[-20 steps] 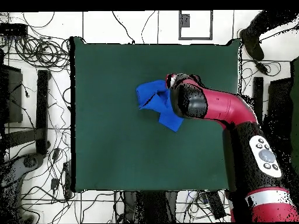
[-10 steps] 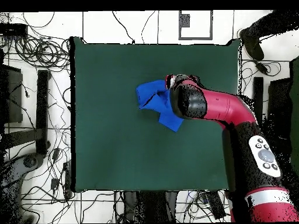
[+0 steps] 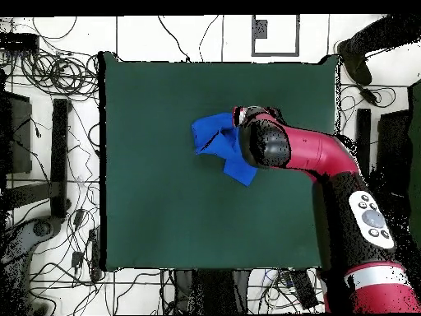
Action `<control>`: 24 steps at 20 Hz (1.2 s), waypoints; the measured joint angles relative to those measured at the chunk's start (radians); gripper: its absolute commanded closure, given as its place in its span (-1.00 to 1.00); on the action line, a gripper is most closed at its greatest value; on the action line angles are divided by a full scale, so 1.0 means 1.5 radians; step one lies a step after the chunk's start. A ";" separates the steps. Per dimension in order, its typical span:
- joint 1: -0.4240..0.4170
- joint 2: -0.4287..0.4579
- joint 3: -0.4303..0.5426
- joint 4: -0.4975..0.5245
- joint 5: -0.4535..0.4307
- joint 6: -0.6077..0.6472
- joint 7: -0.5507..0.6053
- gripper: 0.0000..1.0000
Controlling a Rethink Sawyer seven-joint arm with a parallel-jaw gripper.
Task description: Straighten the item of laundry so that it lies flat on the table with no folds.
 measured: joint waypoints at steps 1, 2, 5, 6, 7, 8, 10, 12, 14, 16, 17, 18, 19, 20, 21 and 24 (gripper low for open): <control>0.000 0.001 0.000 0.000 0.000 0.000 0.000 -1.00; 0.000 0.002 0.000 0.000 0.000 0.000 0.000 -1.00; 0.000 0.011 0.000 0.000 -0.001 0.000 0.000 -1.00; 0.000 0.015 0.000 0.000 -0.001 -0.001 0.000 -1.00; 0.000 0.018 0.000 0.000 -0.001 -0.001 0.000 -1.00; 0.000 0.025 0.000 0.000 -0.001 -0.001 0.000 -1.00; 0.000 0.031 0.000 0.000 -0.001 -0.001 0.000 -1.00; 0.000 0.039 0.000 0.000 -0.001 -0.001 0.000 -1.00; 0.000 0.047 0.000 0.000 -0.002 -0.001 0.000 -1.00; 0.000 0.052 0.000 0.000 -0.002 -0.001 0.000 -1.00; 0.000 0.055 0.000 0.000 -0.003 -0.001 0.000 -1.00; 0.000 0.058 0.000 -0.001 -0.003 -0.002 0.000 -1.00; 0.000 0.062 0.000 -0.001 -0.003 -0.003 0.000 -1.00; 0.000 0.064 0.000 -0.001 -0.003 -0.005 0.000 -1.00; 0.000 0.066 0.000 -0.001 -0.003 -0.006 0.000 -1.00; 0.000 0.071 0.000 -0.001 -0.003 -0.009 0.000 -1.00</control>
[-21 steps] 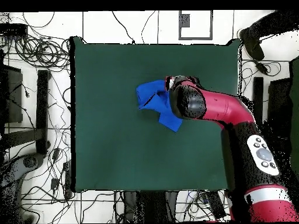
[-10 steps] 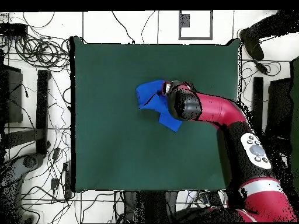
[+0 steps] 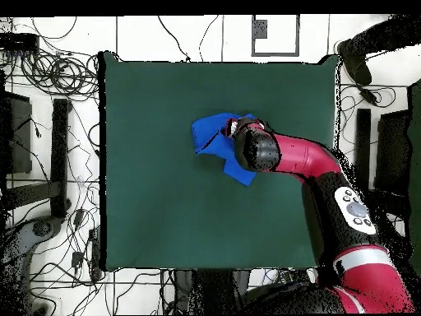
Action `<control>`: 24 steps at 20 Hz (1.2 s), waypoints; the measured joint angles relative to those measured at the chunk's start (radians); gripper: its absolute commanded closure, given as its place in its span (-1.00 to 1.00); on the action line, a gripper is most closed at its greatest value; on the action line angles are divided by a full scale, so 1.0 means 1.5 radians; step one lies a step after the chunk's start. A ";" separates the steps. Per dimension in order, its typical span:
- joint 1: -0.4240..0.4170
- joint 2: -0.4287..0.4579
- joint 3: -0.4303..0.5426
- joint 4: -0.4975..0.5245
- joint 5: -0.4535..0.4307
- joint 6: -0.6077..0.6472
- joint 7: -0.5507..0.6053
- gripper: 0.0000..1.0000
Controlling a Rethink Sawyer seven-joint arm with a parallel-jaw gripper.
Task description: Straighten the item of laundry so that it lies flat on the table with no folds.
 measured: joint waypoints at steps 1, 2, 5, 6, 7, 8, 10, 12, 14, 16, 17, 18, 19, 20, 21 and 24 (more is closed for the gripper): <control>0.000 0.004 0.000 0.000 0.000 -0.001 0.000 -1.00; 0.000 0.006 0.000 0.000 0.000 -0.002 0.000 -1.00; -0.001 0.020 0.000 0.000 0.000 -0.008 0.000 1.00; -0.001 0.024 0.000 0.000 0.000 -0.010 0.000 1.00; -0.002 0.027 0.000 0.000 0.000 -0.012 0.000 1.00; -0.002 0.028 0.000 0.000 0.000 -0.013 0.000 1.00; -0.004 0.034 0.000 0.000 0.000 -0.017 0.000 1.00; -0.005 0.038 0.000 0.000 0.000 -0.021 0.000 1.00; -0.006 0.040 0.000 0.000 0.000 -0.024 0.000 1.00; -0.006 0.041 0.000 0.000 0.000 -0.028 0.000 1.00; -0.006 0.041 0.000 0.000 0.000 -0.029 0.000 1.00; -0.006 0.041 0.000 0.000 0.000 -0.029 0.000 1.00; -0.006 0.041 0.000 0.000 0.000 -0.029 0.000 1.00; -0.006 0.041 0.000 0.000 0.000 -0.029 0.000 1.00; -0.006 0.041 0.000 0.000 0.000 -0.029 0.000 1.00; -0.006 0.041 0.000 0.000 0.000 -0.029 0.000 1.00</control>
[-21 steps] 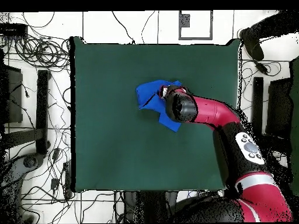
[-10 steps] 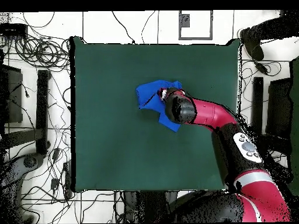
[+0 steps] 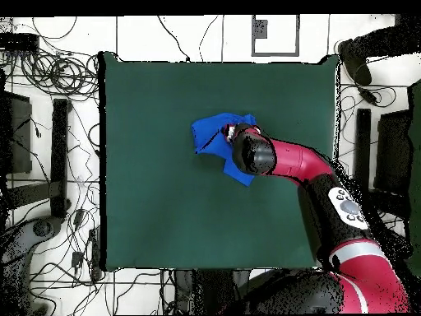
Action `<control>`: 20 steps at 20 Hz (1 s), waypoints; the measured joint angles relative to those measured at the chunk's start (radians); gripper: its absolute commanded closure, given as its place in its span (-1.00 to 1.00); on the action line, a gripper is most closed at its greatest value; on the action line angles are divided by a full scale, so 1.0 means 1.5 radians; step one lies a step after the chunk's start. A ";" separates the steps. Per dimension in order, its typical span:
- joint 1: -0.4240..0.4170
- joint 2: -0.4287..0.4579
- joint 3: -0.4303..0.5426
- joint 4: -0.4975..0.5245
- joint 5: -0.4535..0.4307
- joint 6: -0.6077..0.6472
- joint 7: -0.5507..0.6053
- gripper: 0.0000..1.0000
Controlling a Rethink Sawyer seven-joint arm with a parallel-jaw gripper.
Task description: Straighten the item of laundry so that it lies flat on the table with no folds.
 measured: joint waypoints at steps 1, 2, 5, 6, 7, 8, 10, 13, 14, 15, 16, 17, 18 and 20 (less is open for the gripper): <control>0.000 0.000 0.000 0.000 0.000 0.000 0.000 1.00; 0.000 0.000 0.000 0.000 0.000 0.000 0.000 1.00; 0.001 0.000 0.000 0.000 0.000 0.000 0.000 1.00; 0.001 0.000 0.000 0.000 0.000 0.000 0.000 1.00; 0.001 0.000 0.000 0.000 0.000 0.000 0.000 1.00; 0.001 0.000 0.000 0.000 0.000 0.000 0.000 -1.00; 0.001 0.000 0.000 0.000 0.000 0.000 0.000 -1.00; 0.001 0.000 0.000 0.000 0.000 0.000 0.000 -1.00; 0.001 0.000 0.000 0.000 0.000 0.000 0.000 -1.00; 0.001 0.000 0.000 0.000 0.000 0.000 0.000 -1.00; 0.001 0.000 0.000 0.000 0.000 0.000 0.000 -1.00; 0.001 0.000 0.000 0.000 0.000 0.000 0.000 -1.00; 0.000 0.000 0.000 0.000 0.000 -0.002 0.000 -1.00; 0.000 0.000 0.000 0.000 0.000 -0.004 0.000 -1.00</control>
